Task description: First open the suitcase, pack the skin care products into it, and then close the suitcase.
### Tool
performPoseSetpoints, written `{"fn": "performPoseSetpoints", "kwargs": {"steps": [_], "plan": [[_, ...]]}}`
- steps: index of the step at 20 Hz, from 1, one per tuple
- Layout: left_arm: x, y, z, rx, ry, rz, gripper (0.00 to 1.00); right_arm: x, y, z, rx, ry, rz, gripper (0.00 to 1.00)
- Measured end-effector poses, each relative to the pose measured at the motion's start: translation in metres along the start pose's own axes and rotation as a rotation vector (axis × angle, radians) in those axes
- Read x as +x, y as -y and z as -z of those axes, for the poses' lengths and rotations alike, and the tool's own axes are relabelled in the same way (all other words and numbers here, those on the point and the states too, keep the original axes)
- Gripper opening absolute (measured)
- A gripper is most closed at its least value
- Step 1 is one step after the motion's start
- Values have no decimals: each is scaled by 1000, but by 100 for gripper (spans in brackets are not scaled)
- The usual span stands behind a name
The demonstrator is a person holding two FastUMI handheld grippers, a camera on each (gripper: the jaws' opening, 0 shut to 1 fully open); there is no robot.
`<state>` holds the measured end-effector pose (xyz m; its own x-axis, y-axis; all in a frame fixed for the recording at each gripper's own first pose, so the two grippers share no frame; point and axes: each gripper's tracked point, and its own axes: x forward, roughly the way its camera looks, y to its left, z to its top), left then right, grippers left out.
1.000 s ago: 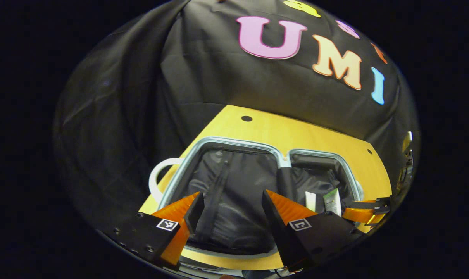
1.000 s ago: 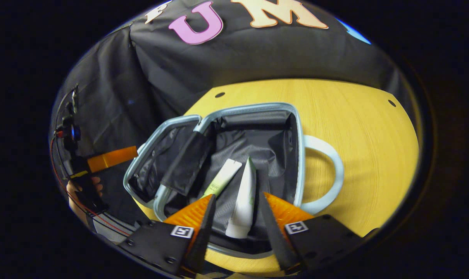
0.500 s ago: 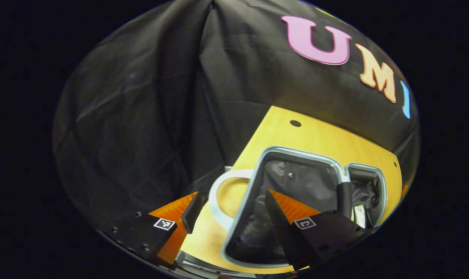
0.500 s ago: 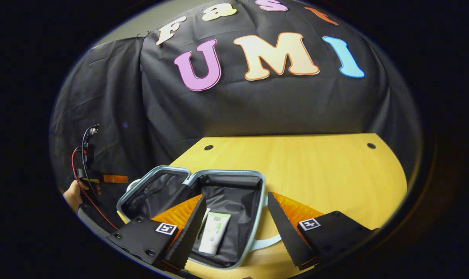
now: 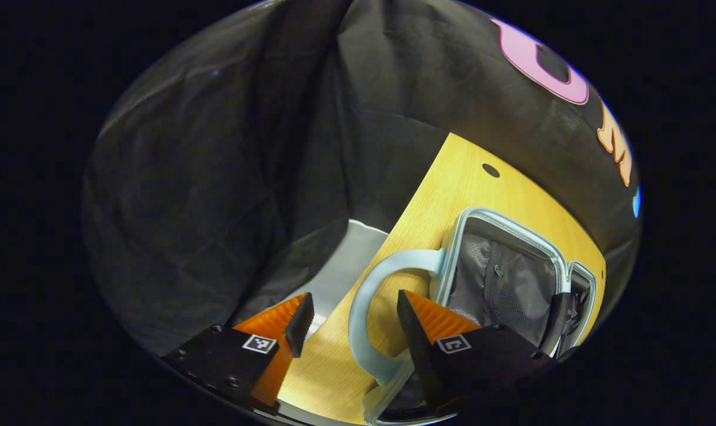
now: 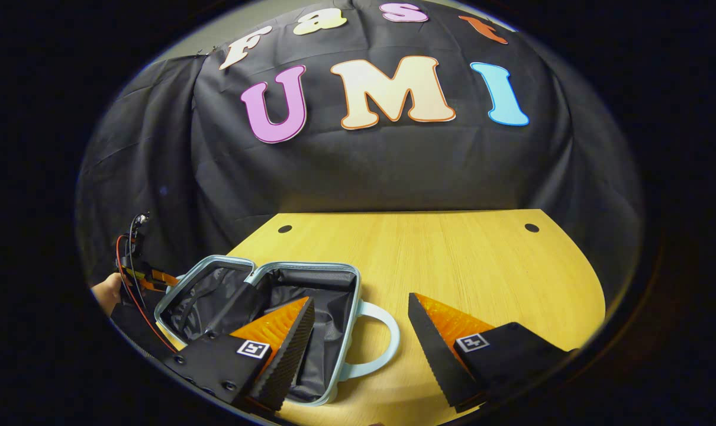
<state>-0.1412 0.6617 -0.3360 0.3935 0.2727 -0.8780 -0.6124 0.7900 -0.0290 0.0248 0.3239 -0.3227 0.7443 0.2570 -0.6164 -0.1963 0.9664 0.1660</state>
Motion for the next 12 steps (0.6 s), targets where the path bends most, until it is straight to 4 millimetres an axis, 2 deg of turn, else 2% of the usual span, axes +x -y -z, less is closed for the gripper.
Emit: {"fn": "performPoseSetpoints", "kwargs": {"steps": [1,2,3,4,5,6,7,8,12], "plan": [[4,-6,4,-7,-26,-6,79,-1,3,0,-3,-1,7,98],[6,-9,9,-10,-42,-10,70,-2,6,-1,-4,-2,10,98],[8,-10,7,-13,-54,-8,70,-4,10,-3,-3,2,15,98],[10,-11,10,-11,-63,-9,53,-5,12,-5,-4,10,19,98],[9,-12,11,-14,-69,-6,45,-5,15,-8,-7,20,23,98],[9,-6,8,-21,-69,11,31,-6,17,-10,-10,29,24,98],[9,0,12,-14,-70,-2,26,-7,19,-12,-13,32,23,98],[11,3,15,4,-70,-10,13,-8,20,-11,-16,34,19,98],[-13,9,-3,93,-20,-40,4,-15,26,-14,-31,57,6,98]]}}
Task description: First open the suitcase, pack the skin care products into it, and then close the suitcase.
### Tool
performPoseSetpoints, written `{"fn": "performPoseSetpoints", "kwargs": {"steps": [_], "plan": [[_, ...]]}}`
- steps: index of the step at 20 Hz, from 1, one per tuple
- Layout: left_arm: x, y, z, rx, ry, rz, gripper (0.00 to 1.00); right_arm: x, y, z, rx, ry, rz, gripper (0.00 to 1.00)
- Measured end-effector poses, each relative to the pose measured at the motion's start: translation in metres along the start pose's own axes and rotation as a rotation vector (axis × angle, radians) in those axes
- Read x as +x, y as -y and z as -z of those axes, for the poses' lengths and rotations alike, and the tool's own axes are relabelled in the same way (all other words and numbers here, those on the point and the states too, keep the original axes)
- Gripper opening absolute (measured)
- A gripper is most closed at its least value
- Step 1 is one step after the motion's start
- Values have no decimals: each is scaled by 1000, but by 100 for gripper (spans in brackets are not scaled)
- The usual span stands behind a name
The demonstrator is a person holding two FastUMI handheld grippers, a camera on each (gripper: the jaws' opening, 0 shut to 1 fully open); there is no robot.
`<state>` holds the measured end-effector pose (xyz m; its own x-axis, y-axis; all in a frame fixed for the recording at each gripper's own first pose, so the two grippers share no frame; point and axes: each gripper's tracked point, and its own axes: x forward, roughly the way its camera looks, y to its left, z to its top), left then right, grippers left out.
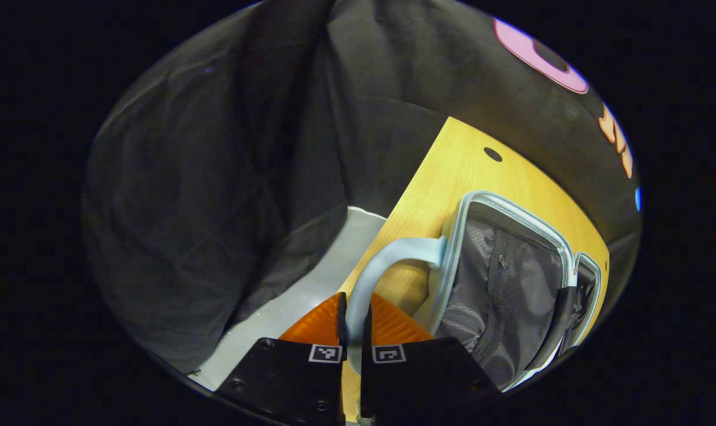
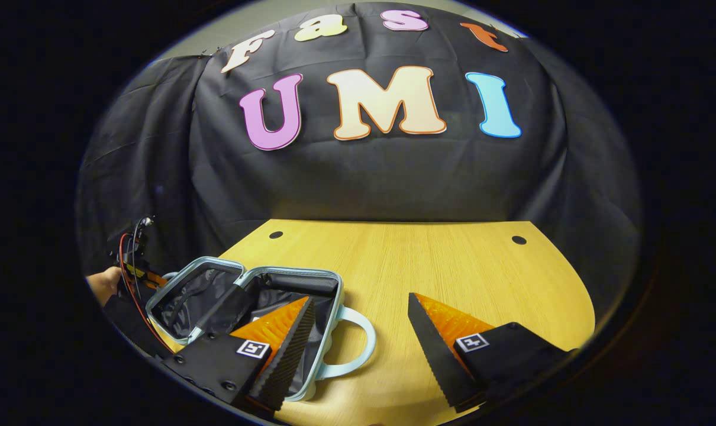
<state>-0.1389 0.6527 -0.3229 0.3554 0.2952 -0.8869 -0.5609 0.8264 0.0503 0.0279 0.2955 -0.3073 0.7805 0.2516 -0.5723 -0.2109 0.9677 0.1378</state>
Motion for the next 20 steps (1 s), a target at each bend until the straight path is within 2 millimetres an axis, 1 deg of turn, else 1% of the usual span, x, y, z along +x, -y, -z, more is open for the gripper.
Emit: {"fn": "performPoseSetpoints", "kwargs": {"steps": [2,4,8,10,12,14,16,18,20], "plan": [[-24,2,-18,26,45,-4,4,-5,0,-1,-4,13,-18,98],[-52,11,-37,31,99,9,4,-8,1,-3,-18,28,-39,98],[-109,34,-58,64,202,15,3,-20,7,-4,-34,69,-81,98],[-137,56,-68,89,265,21,3,-26,12,-5,-20,66,-105,98],[-160,77,-74,121,311,34,3,-35,23,-14,-15,92,-114,98],[-184,98,-81,131,346,53,2,-41,34,-18,-6,97,-117,98],[-204,119,-84,123,383,82,3,-47,44,-24,-1,109,-119,98],[-221,143,-83,123,416,119,2,-53,53,-27,-5,118,-126,98],[-234,168,-82,149,441,150,2,-57,63,-27,-13,119,-128,98]]}}
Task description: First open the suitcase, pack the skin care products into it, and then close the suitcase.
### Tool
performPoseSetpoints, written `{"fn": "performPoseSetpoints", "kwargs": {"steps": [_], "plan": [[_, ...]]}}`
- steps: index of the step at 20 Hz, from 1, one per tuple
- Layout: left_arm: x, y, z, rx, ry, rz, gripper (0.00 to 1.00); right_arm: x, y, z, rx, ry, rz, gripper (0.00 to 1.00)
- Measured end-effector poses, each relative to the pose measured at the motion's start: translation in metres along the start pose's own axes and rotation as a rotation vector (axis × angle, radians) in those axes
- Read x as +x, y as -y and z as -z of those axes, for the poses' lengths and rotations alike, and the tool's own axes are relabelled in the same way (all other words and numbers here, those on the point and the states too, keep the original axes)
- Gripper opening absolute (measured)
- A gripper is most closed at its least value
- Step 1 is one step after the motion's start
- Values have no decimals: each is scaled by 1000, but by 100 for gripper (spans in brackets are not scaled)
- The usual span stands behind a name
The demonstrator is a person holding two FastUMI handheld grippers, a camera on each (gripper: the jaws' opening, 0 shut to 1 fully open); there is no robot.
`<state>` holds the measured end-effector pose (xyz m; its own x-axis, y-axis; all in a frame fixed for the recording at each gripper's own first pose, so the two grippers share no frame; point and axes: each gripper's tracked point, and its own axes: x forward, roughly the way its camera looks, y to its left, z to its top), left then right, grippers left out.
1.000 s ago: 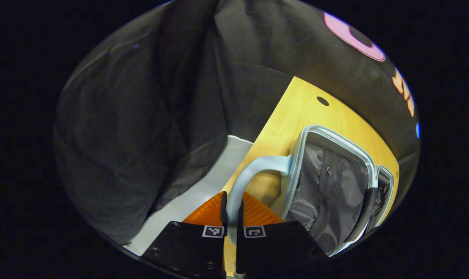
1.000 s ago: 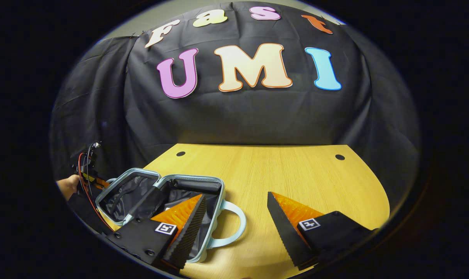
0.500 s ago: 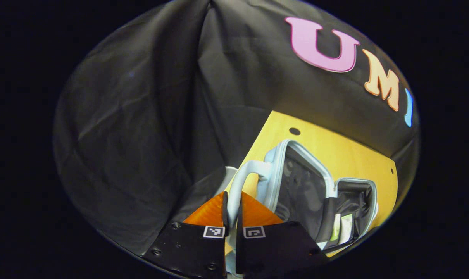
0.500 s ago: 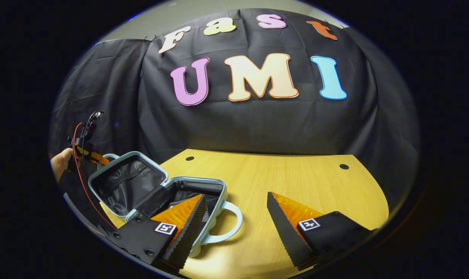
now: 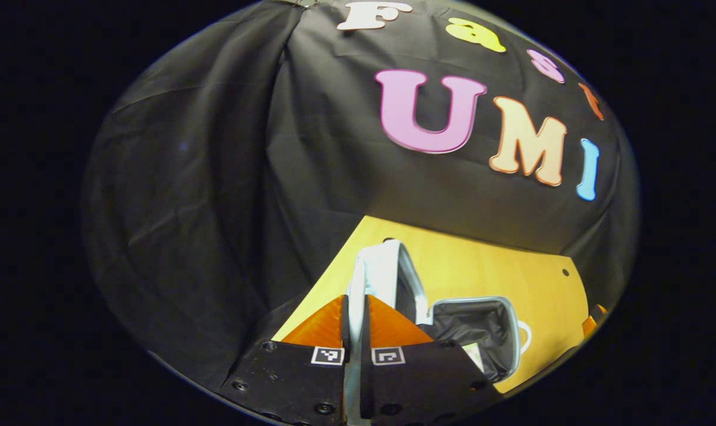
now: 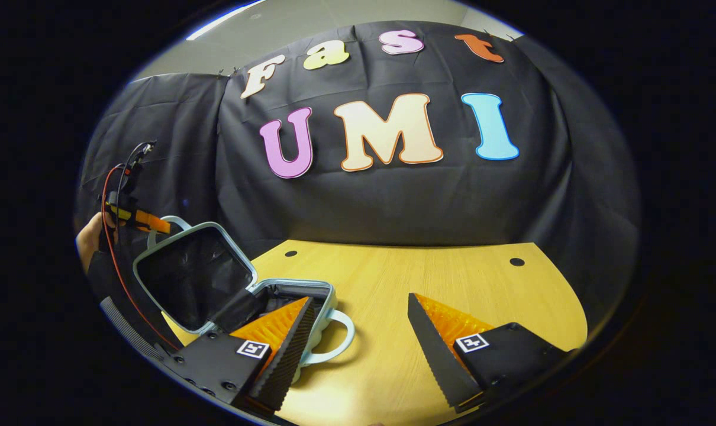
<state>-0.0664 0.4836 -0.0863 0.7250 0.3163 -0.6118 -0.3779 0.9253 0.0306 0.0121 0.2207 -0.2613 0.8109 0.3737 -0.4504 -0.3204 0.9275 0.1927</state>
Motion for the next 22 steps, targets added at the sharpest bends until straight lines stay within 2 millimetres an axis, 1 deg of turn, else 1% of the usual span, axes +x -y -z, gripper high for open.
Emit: {"fn": "performPoseSetpoints", "kwargs": {"steps": [2,5,9,11,16,18,21,22], "plan": [[-7,22,-5,35,15,22,2,-5,8,2,7,-6,-4,98],[-16,64,-12,83,27,63,2,-12,21,0,22,-3,-4,98],[-22,129,-13,85,43,159,2,-16,39,-6,44,2,-2,98],[-20,163,-8,97,45,199,2,-18,48,-11,53,10,3,98],[-21,232,6,50,32,317,2,-29,67,-14,38,3,8,98],[-18,253,14,48,24,350,2,-35,73,-18,29,4,8,98],[-16,287,34,47,13,393,3,-42,84,-26,17,18,12,98],[-15,294,38,51,4,397,3,-45,88,-27,15,20,14,98]]}}
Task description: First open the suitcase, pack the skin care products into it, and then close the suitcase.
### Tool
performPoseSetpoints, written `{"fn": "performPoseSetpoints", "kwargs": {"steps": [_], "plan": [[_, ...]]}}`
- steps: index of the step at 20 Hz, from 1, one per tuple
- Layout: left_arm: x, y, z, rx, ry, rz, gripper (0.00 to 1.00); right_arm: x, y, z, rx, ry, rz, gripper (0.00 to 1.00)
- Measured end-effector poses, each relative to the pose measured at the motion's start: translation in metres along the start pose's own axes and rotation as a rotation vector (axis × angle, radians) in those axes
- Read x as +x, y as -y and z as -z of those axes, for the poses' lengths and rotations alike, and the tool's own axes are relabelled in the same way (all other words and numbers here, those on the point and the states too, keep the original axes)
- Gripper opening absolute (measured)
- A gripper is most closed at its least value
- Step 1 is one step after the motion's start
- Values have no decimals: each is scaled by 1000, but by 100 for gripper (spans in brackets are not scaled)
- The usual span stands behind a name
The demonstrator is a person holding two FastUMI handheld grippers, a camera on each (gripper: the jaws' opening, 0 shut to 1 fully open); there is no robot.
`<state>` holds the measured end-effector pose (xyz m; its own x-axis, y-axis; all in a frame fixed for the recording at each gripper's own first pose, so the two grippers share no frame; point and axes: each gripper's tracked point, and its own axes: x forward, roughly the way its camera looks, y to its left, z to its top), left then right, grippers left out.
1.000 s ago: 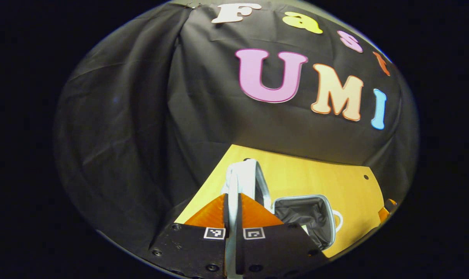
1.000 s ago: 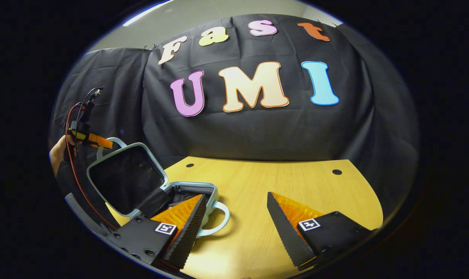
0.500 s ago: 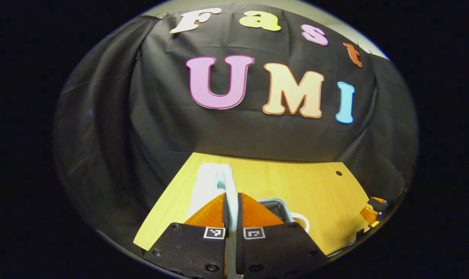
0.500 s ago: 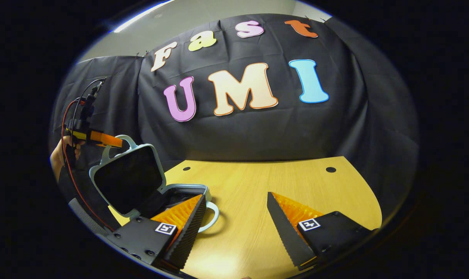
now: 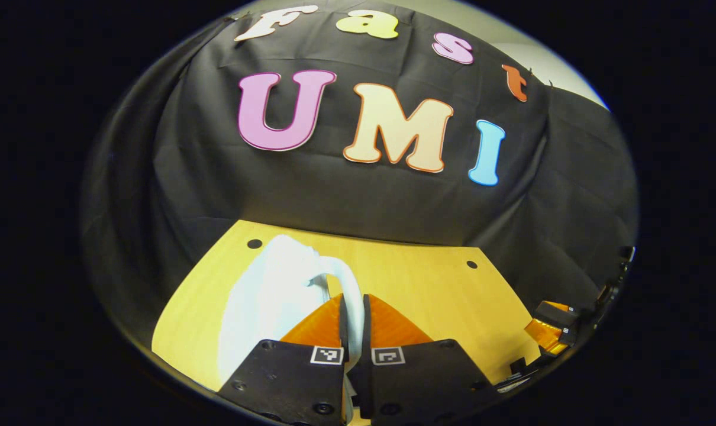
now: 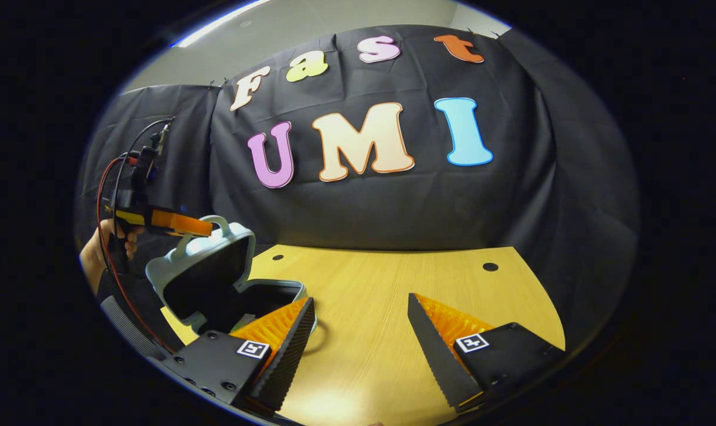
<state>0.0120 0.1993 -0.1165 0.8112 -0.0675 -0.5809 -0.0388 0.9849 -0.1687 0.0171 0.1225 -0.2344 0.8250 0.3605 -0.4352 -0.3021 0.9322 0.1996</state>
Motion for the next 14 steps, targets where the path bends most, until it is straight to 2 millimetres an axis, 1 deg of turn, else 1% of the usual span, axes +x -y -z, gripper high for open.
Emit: {"fn": "performPoseSetpoints", "kwargs": {"steps": [5,9,10,12,13,14], "plan": [[33,44,46,-6,-80,55,3,-11,26,-3,15,5,22,98],[52,64,78,20,-135,55,5,-21,51,-8,6,10,46,98],[54,69,86,22,-143,52,7,-22,56,-8,6,12,49,98],[57,77,94,3,-141,54,9,-26,65,-12,0,19,51,98],[60,80,91,-7,-117,38,11,-28,68,-16,-4,25,47,98],[57,80,87,-18,-90,27,11,-29,70,-20,-11,33,42,98]]}}
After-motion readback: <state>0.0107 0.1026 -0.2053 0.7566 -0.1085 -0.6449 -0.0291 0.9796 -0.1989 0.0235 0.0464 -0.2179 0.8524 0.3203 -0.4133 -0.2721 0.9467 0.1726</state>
